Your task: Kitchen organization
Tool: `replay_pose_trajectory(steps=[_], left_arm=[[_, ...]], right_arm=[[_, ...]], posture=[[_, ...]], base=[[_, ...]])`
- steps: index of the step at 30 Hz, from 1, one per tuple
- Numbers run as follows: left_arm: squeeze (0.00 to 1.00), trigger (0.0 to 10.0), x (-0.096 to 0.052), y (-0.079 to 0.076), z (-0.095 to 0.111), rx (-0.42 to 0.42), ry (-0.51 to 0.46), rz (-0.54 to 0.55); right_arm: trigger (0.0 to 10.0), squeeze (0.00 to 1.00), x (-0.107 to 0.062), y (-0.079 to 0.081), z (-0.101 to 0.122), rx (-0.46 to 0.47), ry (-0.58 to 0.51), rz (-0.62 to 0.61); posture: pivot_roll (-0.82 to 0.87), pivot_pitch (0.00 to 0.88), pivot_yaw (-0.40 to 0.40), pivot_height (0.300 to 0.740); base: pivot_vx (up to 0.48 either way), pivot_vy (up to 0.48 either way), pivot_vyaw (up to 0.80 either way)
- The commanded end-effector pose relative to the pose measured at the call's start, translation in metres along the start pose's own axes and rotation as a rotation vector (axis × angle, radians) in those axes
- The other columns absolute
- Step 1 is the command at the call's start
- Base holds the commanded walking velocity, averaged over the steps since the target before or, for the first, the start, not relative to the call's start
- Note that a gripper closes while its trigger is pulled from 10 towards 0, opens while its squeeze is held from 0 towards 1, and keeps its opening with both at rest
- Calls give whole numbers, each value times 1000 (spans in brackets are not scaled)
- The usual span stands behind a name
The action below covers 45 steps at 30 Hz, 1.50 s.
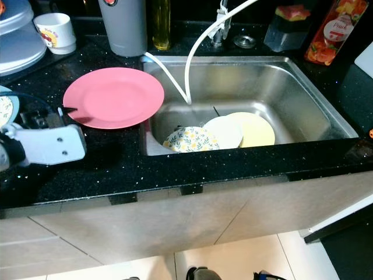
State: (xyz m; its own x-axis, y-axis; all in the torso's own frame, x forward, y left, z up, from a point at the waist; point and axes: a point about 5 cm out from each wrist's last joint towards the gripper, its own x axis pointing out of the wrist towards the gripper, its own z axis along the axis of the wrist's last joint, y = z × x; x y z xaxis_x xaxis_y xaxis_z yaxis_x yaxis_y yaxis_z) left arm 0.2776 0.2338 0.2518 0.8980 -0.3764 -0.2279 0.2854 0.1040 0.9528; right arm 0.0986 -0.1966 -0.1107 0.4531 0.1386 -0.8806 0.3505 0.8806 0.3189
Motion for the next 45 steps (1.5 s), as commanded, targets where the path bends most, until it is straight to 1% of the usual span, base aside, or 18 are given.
replay_pose_trajectory(steps=[1,3,5,6,7,8,9,14,21,32,35,37,40,41,42,43,44,45], left_arm=[[0,10000,10,-7,2,17,-17,-7],[0,10000,20,-6,5,12,-41,18],[0,10000,24,-5,6,6,-53,27],[0,10000,31,-7,6,14,-67,18],[0,10000,31,-7,6,14,-67,18],[0,10000,38,-11,6,9,-86,8],[0,0,41,-15,6,7,-92,-18],[0,0,52,-21,11,11,-134,-53],[0,0,59,-27,16,22,-176,-81],[0,0,63,-22,18,33,-196,-50],[0,0,63,-3,37,-88,-314,60],[0,0,61,16,55,-199,-436,141],[0,0,50,52,84,-395,-669,271],[0,0,44,66,94,-473,-767,307],[0,0,44,66,94,-473,-767,307],[0,0,39,75,100,-520,-830,324],[0,0,30,92,111,-607,-958,343],[0,0,30,92,111,-607,-958,343]], right_arm=[[10000,0,4,11,3,12,-18,40],[10000,0,4,11,3,16,-22,40],[10000,0,4,10,3,18,-23,40],[10000,0,4,10,3,19,-24,38],[10000,0,4,10,3,19,-24,38],[10000,0,3,10,3,22,-25,35],[10000,0,3,10,3,25,-26,32],[10000,0,3,9,3,40,-31,22],[10000,0,3,8,2,50,-32,14],[10000,0,3,9,3,49,-36,17],[10000,0,3,9,3,49,-38,18],[10000,0,3,9,4,49,-39,18],[10000,0,3,9,4,57,-45,20],[10000,0,3,9,4,64,-49,22],[10000,0,3,9,4,64,-49,22],[10000,0,3,9,4,68,-52,23],[10000,0,3,10,4,85,-58,27],[10000,0,3,10,4,85,-58,27]], posture=[[129,90,-86,740],[118,91,-85,740],[115,93,-83,740],[109,95,-81,740],[109,95,-81,740],[100,98,-77,740],[100,98,-77,740],[84,102,-69,740],[77,105,-63,740],[78,103,-64,740],[79,103,-67,740],[79,104,-68,740],[74,102,-66,740],[73,102,-65,740],[73,102,-65,740],[73,102,-65,740],[70,102,-64,740],[70,102,-64,740]], base=[[0,0,0],[0,0,0],[0,0,0],[0,0,0],[0,0,0],[0,0,0],[0,0,0],[0,0,0],[0,0,0],[0,0,0],[0,0,0],[0,0,0],[0,0,0],[0,0,0],[0,0,0],[0,0,0],[0,0,0],[0,0,0]])
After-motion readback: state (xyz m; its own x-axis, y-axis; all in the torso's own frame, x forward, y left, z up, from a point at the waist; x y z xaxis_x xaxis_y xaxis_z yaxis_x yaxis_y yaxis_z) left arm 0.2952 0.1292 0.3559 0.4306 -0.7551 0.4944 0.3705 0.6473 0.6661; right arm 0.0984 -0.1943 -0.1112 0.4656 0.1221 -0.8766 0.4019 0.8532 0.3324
